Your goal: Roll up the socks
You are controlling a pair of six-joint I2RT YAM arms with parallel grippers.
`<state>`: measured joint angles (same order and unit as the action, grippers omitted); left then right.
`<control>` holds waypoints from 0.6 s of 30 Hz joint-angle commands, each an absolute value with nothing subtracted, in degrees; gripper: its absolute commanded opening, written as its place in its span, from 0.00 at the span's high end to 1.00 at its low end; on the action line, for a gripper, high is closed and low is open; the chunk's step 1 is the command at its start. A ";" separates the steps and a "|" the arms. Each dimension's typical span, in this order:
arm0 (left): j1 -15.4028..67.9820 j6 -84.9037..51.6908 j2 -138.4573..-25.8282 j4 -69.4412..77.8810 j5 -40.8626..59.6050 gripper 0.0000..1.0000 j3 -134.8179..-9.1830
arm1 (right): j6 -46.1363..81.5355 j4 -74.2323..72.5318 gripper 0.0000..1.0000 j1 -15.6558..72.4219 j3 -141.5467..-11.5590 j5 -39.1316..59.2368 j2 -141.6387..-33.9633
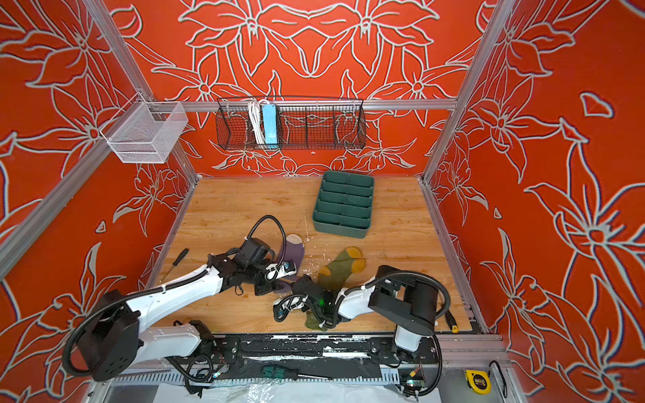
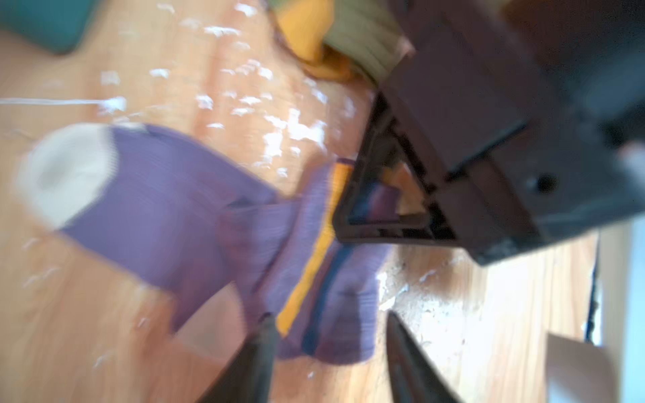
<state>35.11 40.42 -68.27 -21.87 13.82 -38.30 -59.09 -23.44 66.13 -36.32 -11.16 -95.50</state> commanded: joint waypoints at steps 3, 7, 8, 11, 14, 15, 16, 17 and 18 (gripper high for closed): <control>35.07 38.63 -54.11 -15.19 5.36 0.37 -34.56 | -48.37 9.05 1.00 62.53 -46.40 3.85 -92.42; 35.07 36.94 -42.49 -11.08 -4.58 0.34 -32.42 | -45.13 17.54 1.00 59.41 -52.64 10.18 -95.68; 35.06 37.53 -39.50 -10.75 -6.71 0.34 -32.08 | -44.83 20.27 1.00 58.87 -54.67 11.83 -97.09; 35.09 39.73 -32.51 -12.00 -10.78 0.32 -32.27 | -42.85 26.02 1.00 57.52 -60.67 15.46 -101.57; 35.06 41.89 -28.26 -16.22 -11.11 0.31 -34.63 | -42.26 29.79 1.00 56.48 -65.03 19.75 -104.98; 35.07 42.41 -27.40 -17.99 -10.35 0.31 -35.61 | -41.68 29.90 1.00 56.34 -66.15 19.99 -105.74; 35.08 42.72 -26.48 -20.32 -8.80 0.31 -37.24 | -41.31 30.45 1.00 56.09 -67.38 20.73 -106.83; 35.07 43.85 -25.67 -23.05 -5.64 0.32 -38.73 | -41.09 31.52 1.00 55.59 -69.18 21.76 -107.97; 35.09 45.01 -25.08 -25.39 -2.02 0.32 -39.75 | -41.09 32.74 1.00 55.24 -70.68 22.84 -109.04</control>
